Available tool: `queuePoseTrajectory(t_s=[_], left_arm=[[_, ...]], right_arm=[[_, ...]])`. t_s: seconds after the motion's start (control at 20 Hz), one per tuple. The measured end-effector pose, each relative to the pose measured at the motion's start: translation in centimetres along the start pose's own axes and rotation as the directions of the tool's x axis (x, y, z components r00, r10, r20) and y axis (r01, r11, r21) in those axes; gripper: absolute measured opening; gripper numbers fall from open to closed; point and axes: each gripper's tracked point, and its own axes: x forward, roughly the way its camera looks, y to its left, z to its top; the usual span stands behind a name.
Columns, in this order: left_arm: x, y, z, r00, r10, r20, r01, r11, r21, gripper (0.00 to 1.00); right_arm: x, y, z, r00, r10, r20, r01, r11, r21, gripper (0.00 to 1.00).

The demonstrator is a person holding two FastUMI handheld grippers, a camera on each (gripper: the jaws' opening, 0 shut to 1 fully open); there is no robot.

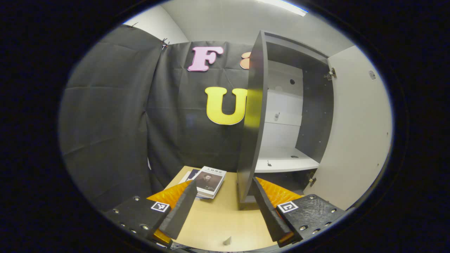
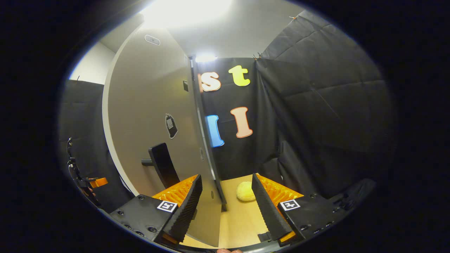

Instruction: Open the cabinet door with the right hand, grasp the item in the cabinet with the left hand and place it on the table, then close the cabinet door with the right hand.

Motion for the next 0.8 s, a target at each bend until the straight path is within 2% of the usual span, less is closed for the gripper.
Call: queuePoseTrajectory(t_s=[0.25, 0.45, 0.5, 0.55, 0.65, 0.8], left_arm=[[1.2, 2.5, -0.9, 0.999, -0.033, -0.021, 0.033, 0.999, 0.013, 0.95], [1.9, 3.9, -1.1, 0.998, -0.058, -0.021, 0.058, 0.998, -0.002, 0.92], [2.0, 4.3, -1.0, 0.998, -0.060, -0.011, 0.060, 0.998, 0.001, 0.95], [2.3, 4.7, -0.7, 0.998, -0.064, 0.001, 0.064, 0.998, 0.009, 0.92], [2.4, 5.1, -0.2, 0.998, -0.069, 0.013, 0.068, 0.997, 0.037, 0.95], [2.3, 6.1, 0.7, 0.997, -0.062, 0.035, 0.059, 0.996, 0.071, 0.92]], right_arm=[[-0.4, 5.8, -1.0, 0.999, 0.044, 0.000, -0.044, 0.999, -0.010, 0.83], [0.9, 9.8, -1.4, 0.997, 0.075, -0.014, -0.075, 0.997, -0.023, 0.83], [1.1, 10.8, -1.5, 0.996, 0.085, -0.016, -0.086, 0.996, -0.023, 0.84], [1.4, 11.7, -1.5, 0.995, 0.096, -0.017, -0.097, 0.995, -0.024, 0.84], [2.0, 13.5, -1.8, 0.993, 0.117, -0.025, -0.117, 0.993, -0.032, 0.83], [2.8, 16.4, -2.0, 0.987, 0.161, -0.027, -0.163, 0.986, -0.048, 0.84]])
